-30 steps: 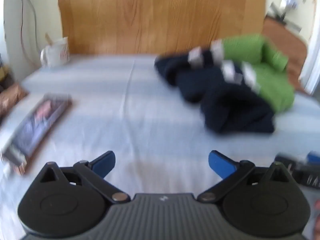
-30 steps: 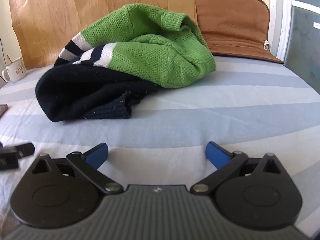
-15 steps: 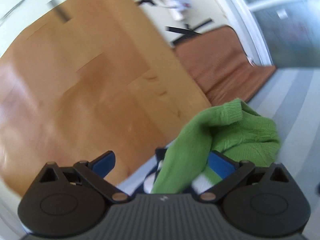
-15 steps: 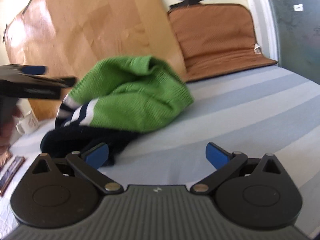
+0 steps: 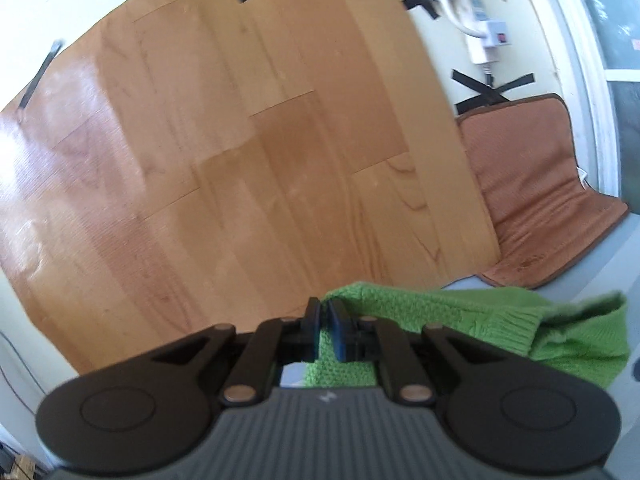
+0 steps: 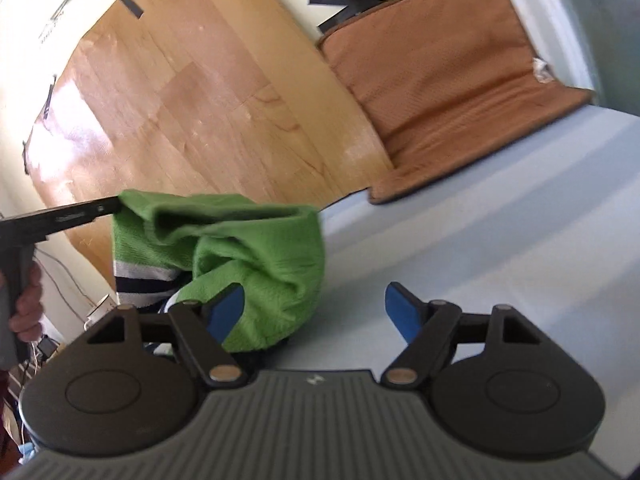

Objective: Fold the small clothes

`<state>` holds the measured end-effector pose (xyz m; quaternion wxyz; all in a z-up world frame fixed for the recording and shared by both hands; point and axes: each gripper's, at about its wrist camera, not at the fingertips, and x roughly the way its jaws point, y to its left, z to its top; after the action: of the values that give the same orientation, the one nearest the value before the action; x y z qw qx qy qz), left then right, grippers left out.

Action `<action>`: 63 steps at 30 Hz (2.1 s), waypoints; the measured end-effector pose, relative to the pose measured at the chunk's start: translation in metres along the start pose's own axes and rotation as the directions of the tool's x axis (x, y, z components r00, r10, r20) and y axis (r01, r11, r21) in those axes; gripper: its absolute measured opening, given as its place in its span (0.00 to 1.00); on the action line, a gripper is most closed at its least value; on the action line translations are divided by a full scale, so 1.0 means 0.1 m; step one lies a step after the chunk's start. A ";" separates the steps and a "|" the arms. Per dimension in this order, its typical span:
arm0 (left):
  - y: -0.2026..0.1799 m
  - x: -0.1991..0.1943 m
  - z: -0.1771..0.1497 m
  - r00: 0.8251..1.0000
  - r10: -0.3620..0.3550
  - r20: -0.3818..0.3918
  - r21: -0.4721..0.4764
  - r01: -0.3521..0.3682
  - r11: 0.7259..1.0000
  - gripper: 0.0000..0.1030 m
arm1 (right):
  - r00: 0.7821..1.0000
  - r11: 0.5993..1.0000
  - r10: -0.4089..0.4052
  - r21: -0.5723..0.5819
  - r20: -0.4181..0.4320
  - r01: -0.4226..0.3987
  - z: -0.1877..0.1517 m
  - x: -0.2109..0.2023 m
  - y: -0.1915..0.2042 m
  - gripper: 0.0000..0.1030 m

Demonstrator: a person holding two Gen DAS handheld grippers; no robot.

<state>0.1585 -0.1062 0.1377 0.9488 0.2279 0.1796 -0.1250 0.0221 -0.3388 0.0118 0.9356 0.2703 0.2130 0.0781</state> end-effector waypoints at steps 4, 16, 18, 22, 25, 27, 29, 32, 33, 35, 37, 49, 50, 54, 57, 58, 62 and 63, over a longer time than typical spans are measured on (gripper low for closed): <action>0.13 0.02 0.02 1.000 -0.018 -0.018 -0.028 0.018 0.999 0.07 | 0.998 0.996 0.062 -0.064 -0.032 -0.064 0.09 0.24 0.12 0.77; 0.77 -0.93 0.30 0.970 0.115 0.216 -0.258 -0.057 0.965 0.06 | 0.961 0.943 0.127 -0.330 0.247 -0.040 1.10 -0.45 1.02 0.16; 0.95 -1.34 0.41 0.944 0.150 0.293 -0.306 -0.057 0.950 0.06 | 0.935 0.917 0.160 -0.397 0.315 -0.024 1.30 -0.73 1.31 0.16; 1.25 -2.15 0.59 0.875 0.221 0.431 -0.390 -0.040 0.920 0.06 | 0.866 0.846 0.255 -0.533 0.429 0.015 1.59 -1.39 1.90 0.16; 1.39 -2.69 0.70 0.811 0.274 0.518 -0.427 -0.032 0.904 0.06 | 0.815 0.799 0.308 -0.598 0.491 0.059 1.76 -1.86 2.33 0.16; 1.46 -3.01 0.77 0.768 0.294 0.569 -0.449 -0.009 0.893 0.06 | 0.795 0.785 0.322 -0.614 0.514 0.080 1.91 -2.09 2.53 0.15; 1.54 -3.21 0.85 0.743 0.295 0.601 -0.454 0.014 0.891 0.06 | 0.782 0.776 0.323 -0.622 0.533 0.104 2.04 -2.25 2.64 0.13; 1.50 -3.32 0.91 0.740 0.297 0.603 -0.442 0.000 0.897 0.06 | 0.785 0.768 0.305 -0.626 0.540 0.133 2.22 -2.32 2.73 0.06; 1.47 -3.28 0.92 0.748 0.301 0.591 -0.436 -0.017 0.900 0.06 | 0.799 0.768 0.292 -0.627 0.526 0.133 2.27 -2.28 2.72 0.06; 1.40 -3.11 0.92 0.758 0.331 0.562 -0.436 -0.068 0.897 0.03 | 0.831 0.772 0.260 -0.623 0.492 0.127 2.30 -1.99 2.63 0.06; 1.41 -2.85 0.88 0.785 0.344 0.514 -0.448 -0.096 0.889 0.03 | 0.869 0.778 0.225 -0.618 0.440 0.112 2.27 -1.64 2.48 0.06; 0.53 0.07 -0.47 0.995 -0.035 -0.089 -0.328 0.004 0.945 0.07 | 0.922 0.723 -0.385 -0.612 0.030 0.322 1.11 2.05 0.57 0.04; 0.41 0.17 -0.67 0.988 -0.077 -0.133 -0.305 0.033 0.952 0.09 | 0.912 0.724 -0.410 -0.605 0.012 0.333 1.03 2.16 0.37 0.02; 0.06 0.42 -1.26 0.915 -0.288 -0.281 -0.282 0.208 0.936 0.22 | 0.910 0.796 -0.413 -0.503 -0.043 0.338 1.09 2.15 -0.18 0.03; -0.13 0.47 -1.45 0.871 -0.381 -0.311 -0.280 0.300 0.912 0.50 | 0.935 0.877 -0.333 -0.406 -0.126 0.257 1.27 2.02 -0.36 0.09; -0.18 0.48 -1.47 0.853 -0.412 -0.320 -0.290 0.325 0.900 0.62 | 0.940 0.898 -0.304 -0.376 -0.155 0.229 1.31 2.00 -0.42 0.14; -0.34 0.53 -1.52 0.766 -0.539 -0.350 -0.336 0.435 0.835 0.43 | 0.956 0.961 -0.167 -0.259 -0.242 0.102 1.25 1.83 -0.57 0.69; -0.41 0.49 -1.53 0.798 -0.498 -0.339 -0.292 0.414 0.862 0.31 | 0.956 0.965 -0.153 -0.247 -0.251 0.089 1.23 1.80 -0.60 0.69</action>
<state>0.1463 -0.0764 -0.0251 0.8504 0.1003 0.4328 -0.2819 0.2398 -0.4000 0.0089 0.9265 0.1319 0.3431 0.0806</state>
